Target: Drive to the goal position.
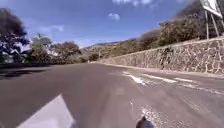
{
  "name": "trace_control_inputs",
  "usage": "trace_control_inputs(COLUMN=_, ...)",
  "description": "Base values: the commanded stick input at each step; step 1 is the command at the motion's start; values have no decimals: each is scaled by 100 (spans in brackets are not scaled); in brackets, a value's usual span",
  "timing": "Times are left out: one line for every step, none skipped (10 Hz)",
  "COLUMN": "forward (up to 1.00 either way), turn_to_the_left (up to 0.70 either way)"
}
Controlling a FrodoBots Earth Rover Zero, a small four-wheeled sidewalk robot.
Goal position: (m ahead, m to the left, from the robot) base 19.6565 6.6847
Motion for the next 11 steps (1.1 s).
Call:
trace_control_inputs(forward=50, turn_to_the_left=0)
trace_control_inputs(forward=50, turn_to_the_left=0)
trace_control_inputs(forward=50, turn_to_the_left=0)
trace_control_inputs(forward=50, turn_to_the_left=0)
trace_control_inputs(forward=50, turn_to_the_left=0)
trace_control_inputs(forward=50, turn_to_the_left=0)
trace_control_inputs(forward=50, turn_to_the_left=0)
trace_control_inputs(forward=50, turn_to_the_left=0)
trace_control_inputs(forward=50, turn_to_the_left=0)
trace_control_inputs(forward=50, turn_to_the_left=0)
trace_control_inputs(forward=50, turn_to_the_left=0)
